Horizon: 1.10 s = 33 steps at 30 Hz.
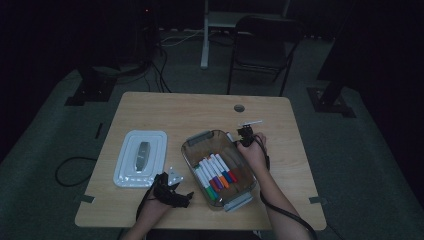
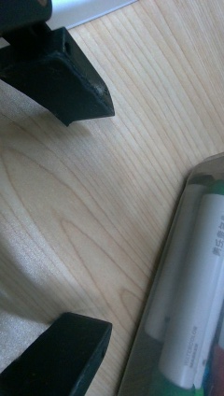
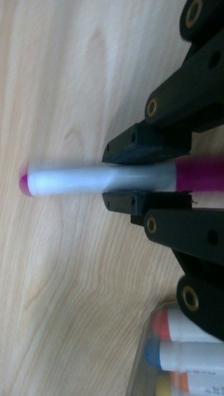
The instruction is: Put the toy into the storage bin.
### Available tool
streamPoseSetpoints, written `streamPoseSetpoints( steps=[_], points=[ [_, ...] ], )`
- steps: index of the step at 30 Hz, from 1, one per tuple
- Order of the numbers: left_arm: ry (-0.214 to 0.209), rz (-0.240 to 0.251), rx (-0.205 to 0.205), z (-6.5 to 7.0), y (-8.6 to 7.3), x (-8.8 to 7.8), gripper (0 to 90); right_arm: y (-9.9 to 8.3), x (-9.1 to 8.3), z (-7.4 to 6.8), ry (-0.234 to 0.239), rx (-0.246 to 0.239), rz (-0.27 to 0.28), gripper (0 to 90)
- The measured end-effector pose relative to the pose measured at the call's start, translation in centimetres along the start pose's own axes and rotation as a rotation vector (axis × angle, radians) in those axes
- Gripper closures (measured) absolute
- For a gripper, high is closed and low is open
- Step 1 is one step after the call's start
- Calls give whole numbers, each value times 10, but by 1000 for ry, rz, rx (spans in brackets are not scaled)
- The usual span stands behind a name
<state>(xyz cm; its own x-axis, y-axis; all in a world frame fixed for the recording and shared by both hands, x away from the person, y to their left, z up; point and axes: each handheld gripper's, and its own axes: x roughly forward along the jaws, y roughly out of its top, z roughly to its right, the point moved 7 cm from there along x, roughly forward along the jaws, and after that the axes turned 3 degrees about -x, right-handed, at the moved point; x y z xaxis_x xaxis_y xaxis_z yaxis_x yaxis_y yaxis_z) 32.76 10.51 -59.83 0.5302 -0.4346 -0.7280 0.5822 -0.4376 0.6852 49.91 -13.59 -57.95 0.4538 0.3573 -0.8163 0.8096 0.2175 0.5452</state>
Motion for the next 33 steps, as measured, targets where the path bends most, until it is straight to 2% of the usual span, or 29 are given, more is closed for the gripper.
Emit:
streamPoseSetpoints(
  steps=[4,9,11,12,17,20,25,29,30,33],
  points=[
    [-1,0,-2,0,0,0,19,-1,-7,4,15,27,2,764],
    [-1,0,-2,0,0,0,19,-1,-30,12,43,67,44,765],
    [-1,0,-2,0,0,0,19,-2,-42,13,52,69,49,765],
    [-1,0,-2,0,0,0,19,-2,-42,13,52,69,49,765],
    [1,0,-1,0,0,0,19,-1,-82,16,82,84,77,764],
    [0,0,-1,0,0,0,19,1,-105,13,107,91,102,764],
    [2,1,0,0,0,0,18,3,-139,-5,152,49,148,764],
    [1,1,0,0,0,0,19,1,-156,-31,221,10,154,765],
    [2,1,0,0,0,0,18,0,-161,-43,232,-15,153,764],
    [1,0,0,0,0,0,19,-2,-167,-61,275,-42,144,764]
  ],
)
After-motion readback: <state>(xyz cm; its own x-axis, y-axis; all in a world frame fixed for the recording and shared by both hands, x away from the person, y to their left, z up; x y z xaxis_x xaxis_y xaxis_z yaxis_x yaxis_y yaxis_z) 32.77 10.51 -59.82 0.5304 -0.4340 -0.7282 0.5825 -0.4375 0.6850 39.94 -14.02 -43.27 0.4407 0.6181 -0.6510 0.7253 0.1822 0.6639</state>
